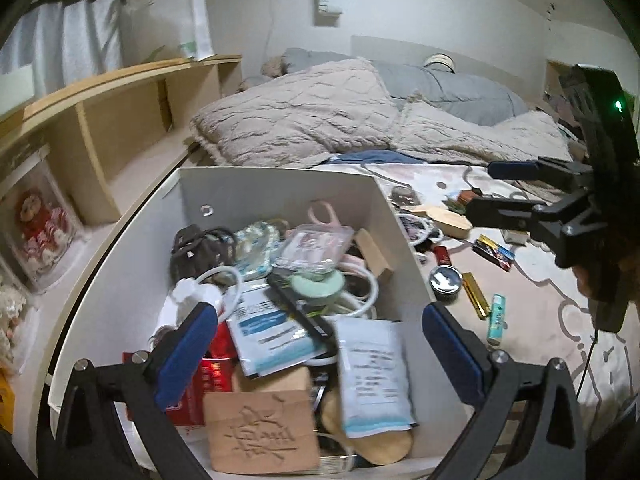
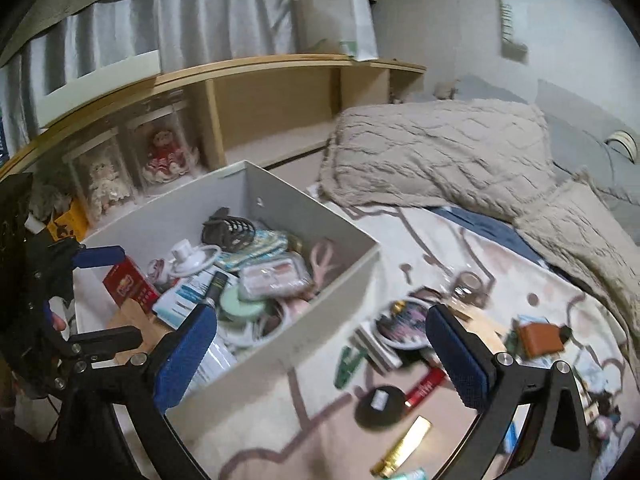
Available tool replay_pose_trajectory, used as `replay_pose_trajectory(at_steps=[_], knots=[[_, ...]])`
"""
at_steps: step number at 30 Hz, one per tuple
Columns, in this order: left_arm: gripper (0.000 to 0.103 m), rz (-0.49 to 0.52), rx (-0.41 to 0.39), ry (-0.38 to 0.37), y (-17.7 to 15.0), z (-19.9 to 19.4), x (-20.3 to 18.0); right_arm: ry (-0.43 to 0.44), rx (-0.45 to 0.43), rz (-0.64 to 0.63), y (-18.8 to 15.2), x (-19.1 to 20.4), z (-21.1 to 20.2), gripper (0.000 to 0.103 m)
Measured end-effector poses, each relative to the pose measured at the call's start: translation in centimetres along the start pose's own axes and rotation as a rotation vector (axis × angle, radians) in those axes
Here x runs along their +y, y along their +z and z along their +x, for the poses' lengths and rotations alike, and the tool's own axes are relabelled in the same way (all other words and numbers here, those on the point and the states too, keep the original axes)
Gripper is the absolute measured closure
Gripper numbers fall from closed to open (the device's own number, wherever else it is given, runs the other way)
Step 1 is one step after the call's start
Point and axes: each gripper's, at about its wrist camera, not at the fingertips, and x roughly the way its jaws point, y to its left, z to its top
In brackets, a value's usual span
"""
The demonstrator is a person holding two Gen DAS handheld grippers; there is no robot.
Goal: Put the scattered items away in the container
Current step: 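Withdraw both grippers from the box back toward the item pile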
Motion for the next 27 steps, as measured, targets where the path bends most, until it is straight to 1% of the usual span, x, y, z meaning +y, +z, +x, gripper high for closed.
replay_pose_trajectory(at_steps=[3,7,13,17,27], knots=[[0.0,0.019,-0.003,-0.022,0.4,0.0,-1.6,-0.037,-0.003,0.005,-0.6,-1.0,-1.3,0.0],[0.0,0.044,-0.012,-0.05,1.0,-0.1,-3.6,-0.054,-0.018,0.034,-1.4,-2.4,-3.2,0.0],[0.0,0.051,-0.021,-0.103,2.2,-0.4,-6.3,-0.086,-0.023,0.079,-2.7,-4.6,-6.1,0.0],[0.0,0.077,-0.027,-0.109,2.9,-0.5,-8.1,-0.1,-0.013,0.101,-3.5,-6.1,-7.6,0.0],[0.0,0.125,-0.022,-0.126,3.8,0.0,-12.0,-0.173,-0.008,0.14,-6.5,-9.9,-11.5,0.0]])
